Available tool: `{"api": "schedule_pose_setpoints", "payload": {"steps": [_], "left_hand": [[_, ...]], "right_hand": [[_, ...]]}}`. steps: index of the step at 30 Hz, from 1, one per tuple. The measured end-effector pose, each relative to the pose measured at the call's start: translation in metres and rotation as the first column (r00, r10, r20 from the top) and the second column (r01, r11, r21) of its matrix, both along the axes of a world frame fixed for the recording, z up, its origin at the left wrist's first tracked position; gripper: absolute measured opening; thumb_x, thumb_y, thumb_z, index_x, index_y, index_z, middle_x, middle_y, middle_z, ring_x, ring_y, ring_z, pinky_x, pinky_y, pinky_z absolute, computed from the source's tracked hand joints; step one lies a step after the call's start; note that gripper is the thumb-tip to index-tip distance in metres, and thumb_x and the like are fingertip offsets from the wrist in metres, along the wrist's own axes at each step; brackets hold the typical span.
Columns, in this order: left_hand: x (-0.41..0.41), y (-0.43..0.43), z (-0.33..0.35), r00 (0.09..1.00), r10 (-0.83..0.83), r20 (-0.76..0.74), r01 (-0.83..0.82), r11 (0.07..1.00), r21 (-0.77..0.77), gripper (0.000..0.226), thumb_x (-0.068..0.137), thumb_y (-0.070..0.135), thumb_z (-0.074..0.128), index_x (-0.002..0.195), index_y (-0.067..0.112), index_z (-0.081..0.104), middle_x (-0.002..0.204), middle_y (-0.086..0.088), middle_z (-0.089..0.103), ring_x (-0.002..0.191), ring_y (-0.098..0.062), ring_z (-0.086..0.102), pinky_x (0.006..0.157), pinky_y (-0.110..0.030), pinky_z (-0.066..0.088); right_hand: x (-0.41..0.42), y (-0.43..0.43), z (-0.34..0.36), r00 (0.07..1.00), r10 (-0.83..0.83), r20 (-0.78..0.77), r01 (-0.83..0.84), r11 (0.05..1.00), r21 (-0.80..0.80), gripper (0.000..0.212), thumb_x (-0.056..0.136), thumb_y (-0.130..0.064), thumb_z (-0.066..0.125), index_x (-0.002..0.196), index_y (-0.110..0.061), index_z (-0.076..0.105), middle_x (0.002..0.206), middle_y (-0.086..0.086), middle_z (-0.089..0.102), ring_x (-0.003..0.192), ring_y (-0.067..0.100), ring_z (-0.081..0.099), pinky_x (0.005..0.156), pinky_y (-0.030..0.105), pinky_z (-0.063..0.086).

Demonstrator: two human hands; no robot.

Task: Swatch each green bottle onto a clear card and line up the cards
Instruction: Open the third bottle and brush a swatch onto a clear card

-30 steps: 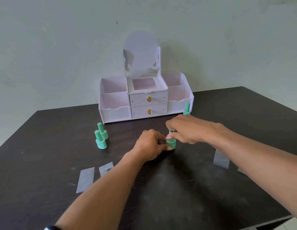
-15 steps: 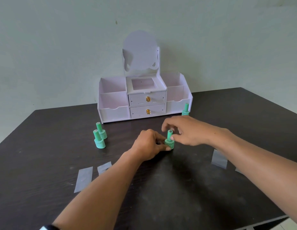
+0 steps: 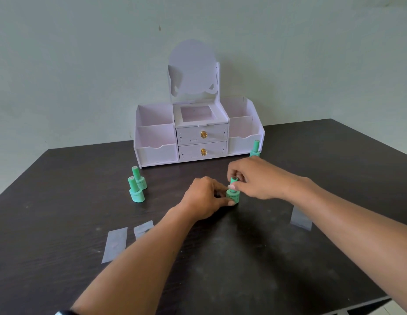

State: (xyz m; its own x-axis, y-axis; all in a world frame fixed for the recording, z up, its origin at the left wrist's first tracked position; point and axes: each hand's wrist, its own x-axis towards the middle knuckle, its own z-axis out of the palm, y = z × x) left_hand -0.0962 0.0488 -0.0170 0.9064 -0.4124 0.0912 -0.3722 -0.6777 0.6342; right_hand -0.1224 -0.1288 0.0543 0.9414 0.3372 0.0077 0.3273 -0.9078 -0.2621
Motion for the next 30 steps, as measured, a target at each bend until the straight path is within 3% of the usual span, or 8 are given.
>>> {"api": "schedule_pose_setpoints", "payload": {"steps": [4,6,9,12,17,21,24,30], "left_hand": [[-0.0009,0.0,0.0007,1.0,-0.007,0.006,0.007,1.0,0.008,0.033,0.075,0.044,0.083,0.103,0.029,0.078,0.094,0.008,0.075,0.088,-0.009,0.066,0.085,-0.036,0.056],[-0.0018,0.0001,0.0009,1.0,0.005,0.015,-0.005,1.0,0.006,0.032,0.075,0.042,0.084,0.103,0.027,0.078,0.095,0.007,0.075,0.09,-0.011,0.066,0.085,-0.036,0.056],[-0.0037,-0.0002,0.0002,1.0,0.003,0.021,-0.003,1.0,0.004,0.031,0.076,0.042,0.083,0.105,0.029,0.077,0.094,0.009,0.073,0.09,-0.01,0.065,0.086,-0.036,0.056],[-0.0038,-0.0003,0.0006,1.0,-0.004,0.025,0.004,1.0,0.005,0.032,0.076,0.042,0.083,0.105,0.028,0.078,0.094,0.008,0.074,0.089,-0.009,0.066,0.086,-0.036,0.056],[-0.0036,-0.0007,-0.0005,1.0,-0.003,0.023,0.003,1.0,0.017,0.034,0.077,0.041,0.082,0.107,0.027,0.077,0.098,0.007,0.073,0.091,-0.011,0.066,0.087,-0.038,0.056],[-0.0045,-0.0002,0.0011,1.0,-0.015,0.009,0.015,1.0,0.022,0.035,0.079,0.041,0.081,0.11,0.027,0.076,0.1,0.008,0.073,0.092,-0.008,0.065,0.089,-0.034,0.056],[-0.0052,0.0003,0.0032,1.0,-0.02,0.005,0.02,1.0,0.021,0.033,0.079,0.04,0.081,0.109,0.026,0.076,0.1,0.008,0.073,0.092,-0.009,0.065,0.087,-0.032,0.056],[-0.0058,0.0,0.0038,1.0,-0.012,-0.001,0.012,1.0,0.022,0.034,0.079,0.039,0.081,0.111,0.028,0.076,0.1,0.008,0.073,0.093,-0.009,0.065,0.089,-0.033,0.055]], "right_hand": [[-0.0024,0.0029,0.0051,0.995,0.039,-0.087,-0.042,0.999,-0.031,0.041,0.088,-0.038,0.071,0.125,-0.03,0.055,0.107,-0.016,0.051,0.093,0.005,0.053,0.078,0.024,0.047],[-0.002,0.0043,0.0042,0.999,-0.032,-0.035,0.029,0.997,-0.074,0.033,0.089,-0.049,0.069,0.11,-0.026,0.061,0.097,-0.013,0.057,0.087,0.01,0.058,0.074,0.032,0.052],[0.0,0.0044,0.0028,1.0,0.003,-0.027,-0.004,0.999,-0.036,0.014,0.093,-0.029,0.068,0.107,-0.027,0.065,0.094,-0.012,0.055,0.082,0.008,0.055,0.068,0.027,0.045],[-0.0017,0.0062,0.0065,0.994,0.015,-0.111,-0.018,0.999,-0.028,0.044,0.087,-0.035,0.072,0.128,-0.029,0.058,0.115,-0.009,0.057,0.099,0.009,0.057,0.085,0.032,0.053],[0.0001,0.0061,0.0059,0.999,-0.035,-0.033,0.034,0.999,-0.038,0.013,0.095,-0.036,0.066,0.097,-0.023,0.069,0.089,-0.01,0.06,0.08,0.009,0.058,0.069,0.029,0.049],[-0.0009,0.006,0.0099,0.996,0.018,-0.087,-0.021,0.999,-0.044,0.019,0.096,-0.018,0.062,0.112,-0.027,0.068,0.099,-0.015,0.055,0.078,0.002,0.051,0.065,0.021,0.039],[-0.0016,0.0075,0.0112,0.99,0.001,-0.14,-0.005,0.999,-0.032,0.044,0.093,-0.031,0.068,0.135,-0.027,0.053,0.115,-0.011,0.056,0.082,0.001,0.052,0.075,0.025,0.046],[-0.0024,0.0055,0.0087,0.999,-0.018,-0.051,0.017,1.0,-0.026,0.009,0.097,-0.028,0.065,0.1,-0.021,0.07,0.083,-0.012,0.057,0.077,0.01,0.058,0.064,0.027,0.045]]}}
